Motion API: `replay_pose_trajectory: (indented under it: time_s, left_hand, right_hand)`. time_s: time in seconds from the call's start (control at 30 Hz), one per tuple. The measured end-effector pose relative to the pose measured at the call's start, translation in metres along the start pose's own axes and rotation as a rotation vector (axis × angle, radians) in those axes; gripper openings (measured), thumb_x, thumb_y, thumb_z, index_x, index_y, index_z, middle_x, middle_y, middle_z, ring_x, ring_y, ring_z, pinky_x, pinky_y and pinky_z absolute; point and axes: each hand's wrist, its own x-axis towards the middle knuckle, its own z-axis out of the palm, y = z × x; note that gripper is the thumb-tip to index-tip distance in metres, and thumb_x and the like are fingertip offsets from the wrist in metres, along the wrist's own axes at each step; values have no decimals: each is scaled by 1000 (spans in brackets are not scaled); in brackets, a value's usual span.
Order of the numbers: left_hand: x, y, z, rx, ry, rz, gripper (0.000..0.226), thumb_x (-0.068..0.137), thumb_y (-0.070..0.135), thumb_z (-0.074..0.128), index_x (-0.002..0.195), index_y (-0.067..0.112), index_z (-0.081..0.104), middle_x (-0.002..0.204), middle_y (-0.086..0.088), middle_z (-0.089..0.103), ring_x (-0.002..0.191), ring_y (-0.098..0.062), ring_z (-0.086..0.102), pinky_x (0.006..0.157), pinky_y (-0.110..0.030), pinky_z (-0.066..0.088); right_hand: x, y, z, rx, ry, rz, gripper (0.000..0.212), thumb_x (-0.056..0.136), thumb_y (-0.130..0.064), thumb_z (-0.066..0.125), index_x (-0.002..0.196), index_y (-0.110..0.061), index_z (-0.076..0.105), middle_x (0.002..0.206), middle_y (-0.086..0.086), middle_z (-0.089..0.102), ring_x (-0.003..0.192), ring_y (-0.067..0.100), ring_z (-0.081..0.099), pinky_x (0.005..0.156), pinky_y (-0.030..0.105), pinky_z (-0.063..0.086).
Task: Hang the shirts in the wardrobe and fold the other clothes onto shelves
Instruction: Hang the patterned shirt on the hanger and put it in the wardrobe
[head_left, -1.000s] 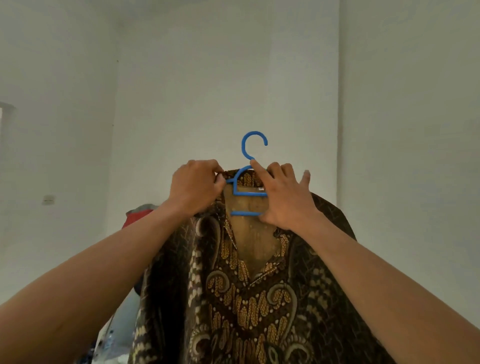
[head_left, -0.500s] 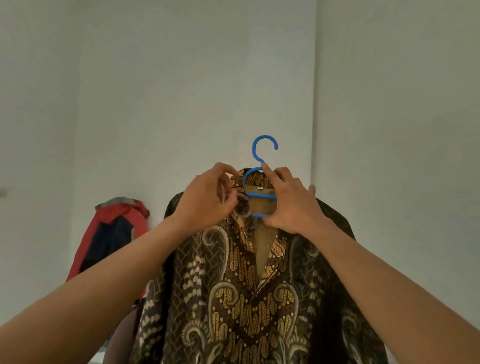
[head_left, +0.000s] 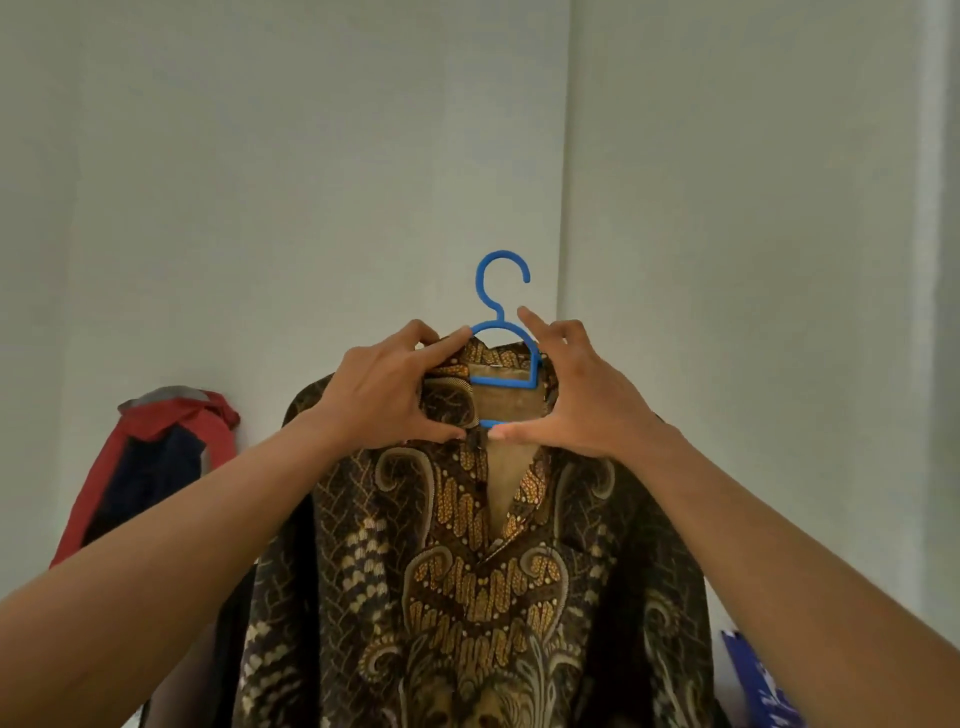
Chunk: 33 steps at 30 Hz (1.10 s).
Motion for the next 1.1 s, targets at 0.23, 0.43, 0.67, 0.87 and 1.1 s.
replay_pose_trajectory:
  time_s: [0.23,0.43,0.67,0.87,1.1]
  left_hand:
    - [-18,67,-47,-140,57,92,109,60,89,54,153,36,34,126,2,55,88,-19,65,58,-27,45]
    - [-32,155,-82,-254,14,145,109,61,89,52,154,36,30,128,2,52,93,-19,64,60,-30,48]
    - [-14,240,-103,-388,13,234,109,64,85,55,155,32,27,133,2,49,106,-17,59,74,-37,57]
    - [21,314,-93,-398,78,309,106,67,82,59,154,30,30,134,4,52,111,-17,58,74,-35,55]
    - [75,400,-54,-472,148,383,102,73,82,55,156,29,25,140,4,50,118,-17,54,82,-35,54]
  right_hand:
    - [-101,-9,-88,-79,-198,67,154,35,-81,81,154,-38,-6,153,-10,21,137,13,32,112,38,40]
    - [-185,-21,-144,-266,-81,168,137,51,-84,72,158,-30,6,147,-5,32,128,16,37,108,40,41]
    - [-245,-8,-202,-479,-9,302,120,61,-85,64,155,-30,12,136,-3,41,120,18,46,98,44,47]
    - [-286,27,-242,-577,9,416,111,68,-76,64,155,-27,16,134,-2,45,120,17,44,101,41,46]
    - [-319,93,-281,-596,-25,553,107,72,-69,67,156,-28,16,139,-1,44,122,16,45,104,36,45]
